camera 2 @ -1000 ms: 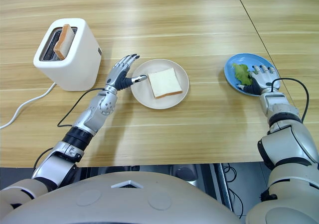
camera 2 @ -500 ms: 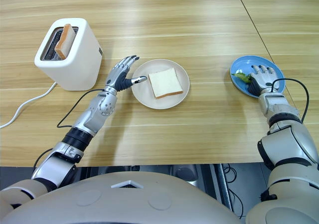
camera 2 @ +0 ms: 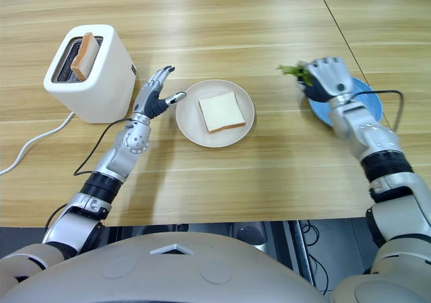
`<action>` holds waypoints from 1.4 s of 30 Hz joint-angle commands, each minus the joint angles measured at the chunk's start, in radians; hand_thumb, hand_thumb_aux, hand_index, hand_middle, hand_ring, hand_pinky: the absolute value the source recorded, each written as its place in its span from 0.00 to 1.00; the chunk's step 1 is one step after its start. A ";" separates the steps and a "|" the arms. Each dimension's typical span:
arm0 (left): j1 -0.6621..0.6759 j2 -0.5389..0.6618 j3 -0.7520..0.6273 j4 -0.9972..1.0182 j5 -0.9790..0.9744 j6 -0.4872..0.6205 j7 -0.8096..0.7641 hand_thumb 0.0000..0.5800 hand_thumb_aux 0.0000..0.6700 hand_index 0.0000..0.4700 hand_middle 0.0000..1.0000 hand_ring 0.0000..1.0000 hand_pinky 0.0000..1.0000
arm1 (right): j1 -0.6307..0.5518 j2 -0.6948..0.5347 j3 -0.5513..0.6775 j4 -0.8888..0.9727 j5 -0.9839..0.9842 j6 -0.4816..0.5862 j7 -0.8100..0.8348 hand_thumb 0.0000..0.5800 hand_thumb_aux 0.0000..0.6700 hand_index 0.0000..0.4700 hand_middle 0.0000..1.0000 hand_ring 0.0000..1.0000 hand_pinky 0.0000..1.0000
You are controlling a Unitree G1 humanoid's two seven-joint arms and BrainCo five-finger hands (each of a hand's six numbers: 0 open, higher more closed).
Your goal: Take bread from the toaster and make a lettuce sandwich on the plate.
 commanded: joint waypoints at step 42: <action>-0.026 -0.007 -0.010 0.143 -0.030 -0.039 0.021 0.00 0.00 0.00 0.00 0.00 0.00 | 0.058 0.229 0.225 -0.084 -0.190 -0.013 0.157 1.00 1.00 0.98 1.00 1.00 1.00</action>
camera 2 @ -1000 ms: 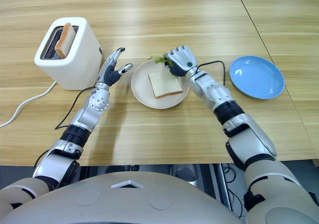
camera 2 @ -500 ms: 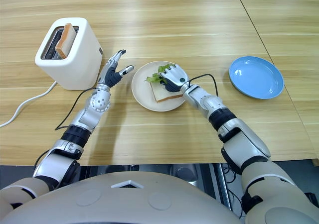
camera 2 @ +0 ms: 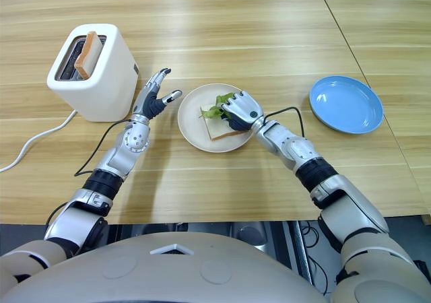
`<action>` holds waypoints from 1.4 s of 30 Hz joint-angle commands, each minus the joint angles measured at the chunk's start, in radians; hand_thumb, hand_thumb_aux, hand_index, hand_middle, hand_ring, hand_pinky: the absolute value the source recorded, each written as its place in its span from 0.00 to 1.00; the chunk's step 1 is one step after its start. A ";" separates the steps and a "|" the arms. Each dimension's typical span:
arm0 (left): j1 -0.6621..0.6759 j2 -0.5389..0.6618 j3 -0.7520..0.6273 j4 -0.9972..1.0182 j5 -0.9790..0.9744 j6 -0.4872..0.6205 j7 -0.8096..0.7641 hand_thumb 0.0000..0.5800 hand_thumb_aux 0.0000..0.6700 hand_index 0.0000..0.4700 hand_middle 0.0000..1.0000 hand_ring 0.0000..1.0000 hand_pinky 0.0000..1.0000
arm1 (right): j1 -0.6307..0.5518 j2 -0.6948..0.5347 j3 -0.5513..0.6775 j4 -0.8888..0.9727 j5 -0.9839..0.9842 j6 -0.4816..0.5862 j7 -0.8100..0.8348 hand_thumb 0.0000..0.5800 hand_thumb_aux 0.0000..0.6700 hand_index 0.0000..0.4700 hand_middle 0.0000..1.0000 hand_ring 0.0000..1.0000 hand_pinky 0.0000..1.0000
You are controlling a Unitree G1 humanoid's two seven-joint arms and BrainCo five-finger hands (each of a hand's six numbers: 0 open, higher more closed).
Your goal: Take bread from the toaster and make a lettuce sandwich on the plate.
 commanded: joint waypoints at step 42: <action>0.078 0.217 0.217 -0.648 0.358 0.243 0.011 0.00 0.00 0.00 0.00 0.00 0.00 | 0.354 -0.197 -0.572 -0.537 0.229 -0.043 0.154 0.00 0.00 0.00 0.00 0.00 0.00</action>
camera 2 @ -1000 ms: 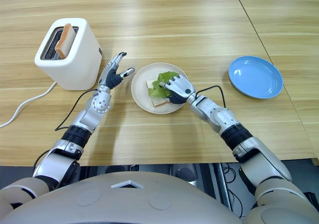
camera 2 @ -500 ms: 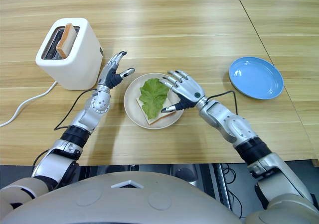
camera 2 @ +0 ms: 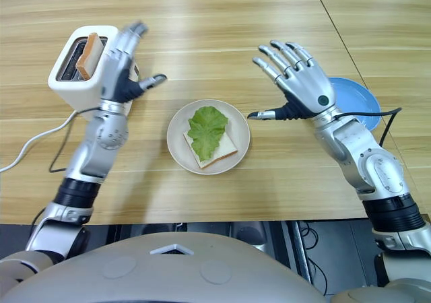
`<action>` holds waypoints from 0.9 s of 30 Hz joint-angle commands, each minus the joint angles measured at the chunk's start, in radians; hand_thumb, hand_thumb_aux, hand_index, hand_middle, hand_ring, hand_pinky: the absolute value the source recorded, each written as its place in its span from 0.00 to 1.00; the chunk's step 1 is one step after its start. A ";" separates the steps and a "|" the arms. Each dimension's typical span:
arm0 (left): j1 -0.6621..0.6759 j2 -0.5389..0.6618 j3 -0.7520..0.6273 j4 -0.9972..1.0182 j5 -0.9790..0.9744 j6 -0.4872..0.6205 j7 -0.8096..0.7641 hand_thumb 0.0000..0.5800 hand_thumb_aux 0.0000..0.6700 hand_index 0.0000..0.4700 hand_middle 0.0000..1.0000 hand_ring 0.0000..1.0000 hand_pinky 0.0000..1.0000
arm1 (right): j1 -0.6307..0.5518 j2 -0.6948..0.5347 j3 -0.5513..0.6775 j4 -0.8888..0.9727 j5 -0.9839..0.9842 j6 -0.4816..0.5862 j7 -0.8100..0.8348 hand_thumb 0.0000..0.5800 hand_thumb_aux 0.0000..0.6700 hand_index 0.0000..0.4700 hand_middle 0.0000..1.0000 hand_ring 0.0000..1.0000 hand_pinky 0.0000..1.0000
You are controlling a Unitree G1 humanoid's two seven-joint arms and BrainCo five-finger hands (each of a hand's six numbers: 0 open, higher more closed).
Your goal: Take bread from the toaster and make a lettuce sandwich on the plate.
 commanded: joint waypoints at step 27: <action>-0.073 0.160 0.074 0.358 0.037 0.419 -0.187 1.00 1.00 0.98 0.00 0.00 0.00 | 0.011 0.104 -0.009 0.147 0.074 -0.055 0.004 0.00 0.00 0.00 0.00 0.00 0.00</action>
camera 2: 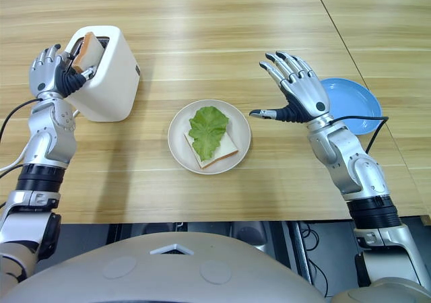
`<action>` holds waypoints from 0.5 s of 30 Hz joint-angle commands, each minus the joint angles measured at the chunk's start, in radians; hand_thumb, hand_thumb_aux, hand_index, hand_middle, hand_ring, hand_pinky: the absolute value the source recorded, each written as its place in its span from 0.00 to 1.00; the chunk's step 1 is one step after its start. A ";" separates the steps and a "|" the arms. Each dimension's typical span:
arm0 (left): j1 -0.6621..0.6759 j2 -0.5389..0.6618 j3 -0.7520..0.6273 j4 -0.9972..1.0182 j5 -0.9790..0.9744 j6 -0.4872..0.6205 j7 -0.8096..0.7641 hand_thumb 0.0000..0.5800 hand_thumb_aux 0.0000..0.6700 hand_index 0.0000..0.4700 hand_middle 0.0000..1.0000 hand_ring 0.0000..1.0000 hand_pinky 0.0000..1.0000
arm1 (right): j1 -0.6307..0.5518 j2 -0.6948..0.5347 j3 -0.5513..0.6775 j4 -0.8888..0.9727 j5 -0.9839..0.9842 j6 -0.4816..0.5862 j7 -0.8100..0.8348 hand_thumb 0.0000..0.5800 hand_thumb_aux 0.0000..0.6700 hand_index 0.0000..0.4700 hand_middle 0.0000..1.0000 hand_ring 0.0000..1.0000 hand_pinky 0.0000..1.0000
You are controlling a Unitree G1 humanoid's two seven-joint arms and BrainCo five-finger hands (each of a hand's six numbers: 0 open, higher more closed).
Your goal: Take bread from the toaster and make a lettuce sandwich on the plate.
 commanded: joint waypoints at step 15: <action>0.109 -0.025 0.160 -0.549 -0.129 -0.333 0.347 1.00 1.00 0.98 1.00 1.00 1.00 | 0.009 0.008 -0.002 0.049 -0.001 -0.002 -0.004 0.00 0.00 0.00 0.00 0.00 0.00</action>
